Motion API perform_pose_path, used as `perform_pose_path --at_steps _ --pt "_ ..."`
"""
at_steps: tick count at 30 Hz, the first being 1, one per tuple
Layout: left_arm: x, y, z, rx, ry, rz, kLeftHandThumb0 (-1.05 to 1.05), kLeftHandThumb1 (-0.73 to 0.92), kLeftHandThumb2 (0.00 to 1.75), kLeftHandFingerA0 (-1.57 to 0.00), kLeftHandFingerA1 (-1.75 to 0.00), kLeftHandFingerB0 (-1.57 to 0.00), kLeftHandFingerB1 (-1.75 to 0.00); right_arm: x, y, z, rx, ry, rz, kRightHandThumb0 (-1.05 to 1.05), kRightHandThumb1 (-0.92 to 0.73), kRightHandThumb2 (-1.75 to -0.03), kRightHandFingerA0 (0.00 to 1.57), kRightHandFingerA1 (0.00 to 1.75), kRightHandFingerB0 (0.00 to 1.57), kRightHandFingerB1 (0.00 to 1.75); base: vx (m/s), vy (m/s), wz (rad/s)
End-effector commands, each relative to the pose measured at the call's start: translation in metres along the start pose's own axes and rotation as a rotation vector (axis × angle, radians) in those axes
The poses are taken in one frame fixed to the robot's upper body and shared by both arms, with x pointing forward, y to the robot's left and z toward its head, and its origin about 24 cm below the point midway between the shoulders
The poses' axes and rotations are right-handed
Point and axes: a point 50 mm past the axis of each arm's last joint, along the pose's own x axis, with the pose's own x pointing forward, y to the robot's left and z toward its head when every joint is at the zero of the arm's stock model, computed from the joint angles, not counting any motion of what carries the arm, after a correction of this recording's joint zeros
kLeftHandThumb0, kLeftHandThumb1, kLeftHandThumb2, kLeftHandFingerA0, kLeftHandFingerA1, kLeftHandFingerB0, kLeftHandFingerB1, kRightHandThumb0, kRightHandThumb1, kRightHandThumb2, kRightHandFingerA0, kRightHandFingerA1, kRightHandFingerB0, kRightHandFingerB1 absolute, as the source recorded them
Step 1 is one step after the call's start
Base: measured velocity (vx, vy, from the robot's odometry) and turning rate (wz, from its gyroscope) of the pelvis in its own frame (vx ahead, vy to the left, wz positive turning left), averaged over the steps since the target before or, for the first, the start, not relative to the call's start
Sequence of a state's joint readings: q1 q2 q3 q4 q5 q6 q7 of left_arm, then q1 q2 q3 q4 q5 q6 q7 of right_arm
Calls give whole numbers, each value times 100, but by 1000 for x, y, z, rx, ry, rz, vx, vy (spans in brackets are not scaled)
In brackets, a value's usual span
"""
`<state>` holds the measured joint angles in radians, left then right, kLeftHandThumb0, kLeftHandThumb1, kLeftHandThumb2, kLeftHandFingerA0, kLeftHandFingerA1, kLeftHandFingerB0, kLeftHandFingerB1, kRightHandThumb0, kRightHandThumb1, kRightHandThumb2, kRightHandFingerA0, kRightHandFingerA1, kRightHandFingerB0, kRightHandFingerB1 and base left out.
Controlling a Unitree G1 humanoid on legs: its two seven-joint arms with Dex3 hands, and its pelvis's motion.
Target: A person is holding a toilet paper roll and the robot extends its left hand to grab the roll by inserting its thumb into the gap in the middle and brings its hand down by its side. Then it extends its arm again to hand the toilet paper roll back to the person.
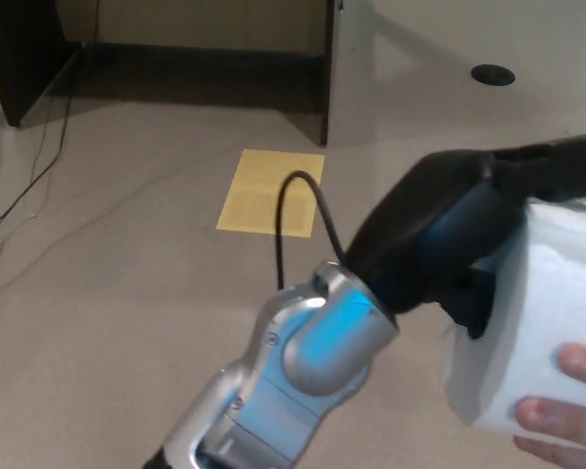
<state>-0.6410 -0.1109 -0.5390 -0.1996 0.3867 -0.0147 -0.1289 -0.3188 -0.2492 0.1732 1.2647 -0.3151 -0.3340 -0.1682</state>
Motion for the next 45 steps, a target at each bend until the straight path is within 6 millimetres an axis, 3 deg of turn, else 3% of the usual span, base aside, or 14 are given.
perform_pose_path --at_steps 1,5,6,8,9,15,30,37,38,40,41,43,44,45 --pt "3 -10 3 27 27 -37 -23 81 71 -76 -159 -67 -141 2 -2 2 12 7 8 -37 -59 -58 67 47 20 28 0 0 0" --pt "5 -9 3 33 16 -37 -25 82 64 -76 -158 -72 -126 4 -5 6 24 -3 -1 -34 -59 -58 65 48 20 28 0 0 0" --pt "4 -10 4 16 6 -9 -26 75 65 -80 -143 -81 -76 4 -6 6 25 -10 2 -34 -59 -58 71 50 20 28 0 0 0" --pt "3 -10 4 13 6 4 -24 72 62 -76 -123 -74 -52 4 -6 6 24 -11 4 -35 -59 -58 71 50 19 28 0 0 0" --pt "2 -10 3 24 7 13 -29 63 59 -68 -52 -46 -35 4 -7 5 14 -5 -3 -37 -59 -58 73 50 20 28 0 0 0" --pt "-4 8 2 87 56 -43 -65 40 77 -8 -29 0 -8 6 -8 12 17 -24 -1 -36 -59 -58 69 49 20 28 0 0 0" --pt "-26 37 0 34 91 -61 -77 44 54 0 -13 0 -2 7 -8 11 -13 -17 -2 -36 -58 -57 70 47 21 28 0 0 0" --pt "-52 76 -4 57 143 -94 -67 39 79 0 -2 0 -4 9 -12 14 -29 -11 1 -39 -58 -58 76 51 19 28 0 0 0" --pt "-57 81 -4 60 154 -92 -77 41 58 0 -10 0 -6 9 -11 13 -31 -12 3 -30 -42 -90 68 72 5 46 0 0 0" --pt "-67 91 -6 47 161 -91 -75 41 58 0 -11 0 -4 7 -9 10 -33 -5 8 -29 -40 -90 69 73 6 46 0 0 0" --pt "-71 94 -8 42 163 -94 -67 39 78 0 0 0 0 6 -8 9 -32 -1 12 -39 -59 -58 77 56 19 28 0 0 0" --pt "-74 100 -10 34 174 -105 -66 39 78 0 -1 0 -1 6 -8 7 -29 1 13 -30 -42 -90 69 72 4 45 0 0 0" --pt "-75 103 -10 36 184 -108 -73 44 54 0 -12 0 -6 7 -9 8 -27 0 10 -38 -59 -58 76 52 19 28 0 0 0" --pt "-79 110 -12 40 210 -109 -59 35 77 0 -13 0 -11 7 -10 9 -25 0 6 -39 -59 -58 73 48 19 28 0 0 0"
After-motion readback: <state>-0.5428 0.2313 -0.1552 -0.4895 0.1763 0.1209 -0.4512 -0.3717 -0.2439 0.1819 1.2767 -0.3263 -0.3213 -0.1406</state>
